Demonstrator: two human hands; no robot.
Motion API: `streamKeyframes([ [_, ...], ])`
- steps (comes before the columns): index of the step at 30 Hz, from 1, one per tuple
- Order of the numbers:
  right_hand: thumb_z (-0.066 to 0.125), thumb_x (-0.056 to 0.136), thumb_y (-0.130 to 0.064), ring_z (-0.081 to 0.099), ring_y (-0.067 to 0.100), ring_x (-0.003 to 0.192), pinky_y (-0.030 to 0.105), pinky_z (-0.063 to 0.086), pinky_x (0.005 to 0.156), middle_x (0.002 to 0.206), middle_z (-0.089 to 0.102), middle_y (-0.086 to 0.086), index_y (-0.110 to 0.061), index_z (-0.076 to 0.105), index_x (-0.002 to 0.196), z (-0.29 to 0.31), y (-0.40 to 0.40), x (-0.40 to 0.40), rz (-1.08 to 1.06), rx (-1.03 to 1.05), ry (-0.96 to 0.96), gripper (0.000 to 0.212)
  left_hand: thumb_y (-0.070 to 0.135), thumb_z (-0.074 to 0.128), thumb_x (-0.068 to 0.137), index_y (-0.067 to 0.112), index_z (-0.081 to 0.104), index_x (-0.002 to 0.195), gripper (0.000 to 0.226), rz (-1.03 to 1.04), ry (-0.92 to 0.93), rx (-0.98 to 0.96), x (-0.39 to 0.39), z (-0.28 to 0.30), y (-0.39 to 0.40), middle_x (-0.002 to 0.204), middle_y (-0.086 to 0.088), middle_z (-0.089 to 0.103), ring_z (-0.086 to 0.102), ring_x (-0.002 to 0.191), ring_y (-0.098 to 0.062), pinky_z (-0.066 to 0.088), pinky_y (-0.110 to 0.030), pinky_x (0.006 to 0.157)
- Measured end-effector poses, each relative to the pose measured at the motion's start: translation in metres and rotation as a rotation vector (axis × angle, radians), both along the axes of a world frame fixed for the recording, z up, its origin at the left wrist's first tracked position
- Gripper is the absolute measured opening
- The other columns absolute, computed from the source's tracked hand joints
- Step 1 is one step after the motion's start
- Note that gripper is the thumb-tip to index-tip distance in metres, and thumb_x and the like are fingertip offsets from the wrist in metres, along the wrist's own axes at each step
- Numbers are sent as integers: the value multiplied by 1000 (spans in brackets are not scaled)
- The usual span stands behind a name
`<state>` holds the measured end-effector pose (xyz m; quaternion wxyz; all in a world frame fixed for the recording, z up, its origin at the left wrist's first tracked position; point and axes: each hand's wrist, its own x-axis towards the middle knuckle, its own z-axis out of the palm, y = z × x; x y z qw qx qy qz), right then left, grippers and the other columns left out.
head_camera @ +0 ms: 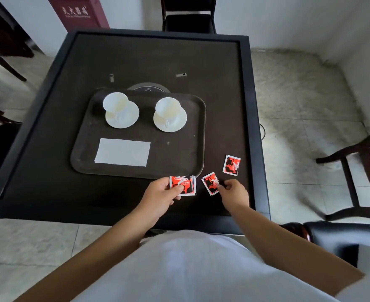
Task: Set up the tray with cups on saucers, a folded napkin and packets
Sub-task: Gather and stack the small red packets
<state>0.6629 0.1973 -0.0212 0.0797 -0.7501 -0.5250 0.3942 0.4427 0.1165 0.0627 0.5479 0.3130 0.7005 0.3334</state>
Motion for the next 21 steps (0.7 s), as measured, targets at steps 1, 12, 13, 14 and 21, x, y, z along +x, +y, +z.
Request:
streamKeyframes([
  [1, 62, 88, -47, 51, 30, 114, 35, 41, 88, 120, 61, 6, -18, 60, 121, 0, 0, -4, 12, -18, -35, 44, 28, 64, 92, 28, 68, 105, 14, -3, 3, -1, 1, 1, 0, 81, 9, 72, 67, 79, -9, 49, -25, 68],
  [12, 70, 84, -32, 57, 18, 74, 30, 38, 57, 79, 61, -4, -25, 52, 76, 10, 1, -3, 27, 14, -83, 21, 27, 62, 93, 29, 68, 98, 8, -4, 1, -34, -7, 1, 2, 79, 8, 73, 69, 71, -8, 50, -20, 61],
  [13, 71, 84, -28, 58, 16, 73, 29, 40, 57, 78, 61, -6, -26, 53, 75, 13, 2, 0, -9, 32, -27, 20, 25, 62, 93, 28, 68, 99, 9, 4, -23, -38, -7, 1, 3, 80, 8, 73, 69, 71, -9, 50, -20, 61],
  [14, 71, 85, -25, 61, 16, 75, 29, 44, 59, 79, 64, -5, -26, 55, 77, 16, 4, 2, -74, 47, 72, 18, 24, 62, 93, 27, 68, 100, 10, 11, -47, -41, -6, 0, 5, 81, 7, 73, 70, 71, -10, 50, -20, 60],
  [21, 68, 89, -10, 73, 18, 86, 29, 54, 64, 89, 75, 4, -18, 65, 81, 68, 11, -5, -244, -35, 753, 12, 21, 63, 93, 27, 68, 99, 10, 41, -117, -44, -2, -1, 18, 83, 3, 74, 71, 75, -13, 54, -23, 65],
])
